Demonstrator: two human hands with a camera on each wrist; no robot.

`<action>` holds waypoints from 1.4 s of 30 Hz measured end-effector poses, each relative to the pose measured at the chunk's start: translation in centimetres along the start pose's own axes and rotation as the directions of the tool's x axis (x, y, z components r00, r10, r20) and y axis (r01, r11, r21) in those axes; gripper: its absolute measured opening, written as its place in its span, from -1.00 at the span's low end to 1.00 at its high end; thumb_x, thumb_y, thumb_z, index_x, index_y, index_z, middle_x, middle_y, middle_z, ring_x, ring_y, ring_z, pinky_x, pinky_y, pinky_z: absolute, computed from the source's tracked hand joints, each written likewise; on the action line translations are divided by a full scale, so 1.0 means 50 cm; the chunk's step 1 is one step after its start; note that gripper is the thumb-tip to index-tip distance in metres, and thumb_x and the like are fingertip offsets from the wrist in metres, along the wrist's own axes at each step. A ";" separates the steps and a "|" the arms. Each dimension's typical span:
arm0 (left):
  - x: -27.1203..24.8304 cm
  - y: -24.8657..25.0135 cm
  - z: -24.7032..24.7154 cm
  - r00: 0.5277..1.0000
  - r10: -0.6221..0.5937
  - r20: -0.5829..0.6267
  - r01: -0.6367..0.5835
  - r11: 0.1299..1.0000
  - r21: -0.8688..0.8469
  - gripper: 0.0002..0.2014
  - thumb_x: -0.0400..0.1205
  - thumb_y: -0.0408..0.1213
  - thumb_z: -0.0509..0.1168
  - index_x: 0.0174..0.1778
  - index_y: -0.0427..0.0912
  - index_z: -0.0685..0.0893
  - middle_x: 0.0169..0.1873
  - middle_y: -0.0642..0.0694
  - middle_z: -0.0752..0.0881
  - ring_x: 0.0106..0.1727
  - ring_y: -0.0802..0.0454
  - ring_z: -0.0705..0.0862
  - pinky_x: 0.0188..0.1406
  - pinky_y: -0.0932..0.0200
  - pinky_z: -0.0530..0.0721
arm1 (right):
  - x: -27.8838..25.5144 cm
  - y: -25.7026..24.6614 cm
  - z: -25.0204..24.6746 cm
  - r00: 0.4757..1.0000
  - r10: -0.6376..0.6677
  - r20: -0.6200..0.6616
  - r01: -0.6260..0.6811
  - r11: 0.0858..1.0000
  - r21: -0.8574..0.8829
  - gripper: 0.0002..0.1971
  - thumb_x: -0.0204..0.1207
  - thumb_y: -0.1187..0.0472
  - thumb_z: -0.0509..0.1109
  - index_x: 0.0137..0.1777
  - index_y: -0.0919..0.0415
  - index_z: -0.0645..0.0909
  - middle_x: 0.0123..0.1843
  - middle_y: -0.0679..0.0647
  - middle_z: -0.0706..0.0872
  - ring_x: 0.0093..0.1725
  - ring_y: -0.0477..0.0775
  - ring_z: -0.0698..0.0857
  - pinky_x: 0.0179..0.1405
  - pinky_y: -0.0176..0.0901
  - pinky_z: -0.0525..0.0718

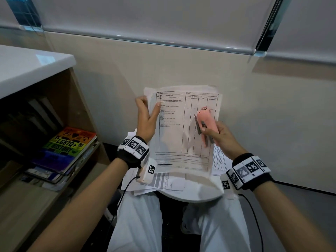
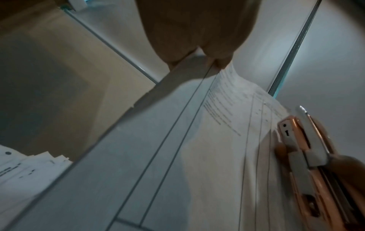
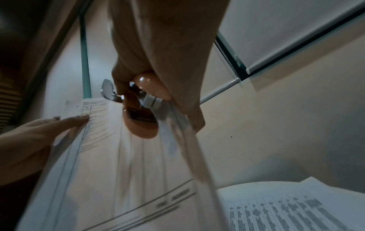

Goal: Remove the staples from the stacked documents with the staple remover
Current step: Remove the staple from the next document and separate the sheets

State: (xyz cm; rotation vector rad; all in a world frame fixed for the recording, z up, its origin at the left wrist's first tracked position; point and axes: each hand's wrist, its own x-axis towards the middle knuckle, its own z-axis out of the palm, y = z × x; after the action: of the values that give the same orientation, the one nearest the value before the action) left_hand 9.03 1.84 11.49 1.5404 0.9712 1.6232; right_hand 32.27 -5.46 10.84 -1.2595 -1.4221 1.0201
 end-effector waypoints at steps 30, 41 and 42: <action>-0.023 -0.058 0.010 0.991 -0.095 0.092 0.087 0.992 0.091 -0.86 0.76 -0.19 0.06 0.15 -0.14 0.43 0.05 -0.12 0.68 0.03 0.09 0.69 0.04 0.07 0.72 | 0.012 0.016 0.048 0.995 0.031 -0.090 -0.031 1.000 -0.001 -0.63 0.58 0.23 0.37 0.38 0.16 0.52 0.04 0.11 0.68 -0.16 -0.15 0.66 -0.33 -0.37 0.58; -0.075 -0.045 -0.004 0.989 -0.138 -0.060 0.145 0.980 0.139 -0.69 0.78 -0.15 0.00 0.02 -0.24 0.58 -0.14 -0.12 0.72 -0.10 -0.01 0.69 -0.02 0.01 0.66 | 0.050 -0.188 0.076 0.811 -0.186 -0.555 0.391 0.877 0.278 -0.65 0.45 0.32 0.53 0.16 0.21 0.49 -0.12 -0.02 0.66 -0.18 -0.15 0.66 -0.05 -0.29 0.66; -0.091 -0.045 0.002 0.987 -0.157 -0.039 0.161 0.980 0.120 -0.70 0.78 -0.13 0.00 0.01 -0.20 0.59 -0.12 -0.11 0.73 -0.07 -0.04 0.70 0.02 -0.03 0.67 | 0.060 -0.202 0.096 0.824 -0.156 -0.546 0.377 0.869 0.321 -0.69 0.43 0.33 0.54 0.08 0.23 0.51 -0.19 -0.03 0.66 -0.27 -0.14 0.66 -0.16 -0.26 0.67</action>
State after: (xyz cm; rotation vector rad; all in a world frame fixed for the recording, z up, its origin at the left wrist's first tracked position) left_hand 9.38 -1.07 7.34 1.4813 1.1988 1.5016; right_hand 25.44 -3.69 20.02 -0.8794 -0.8767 0.6746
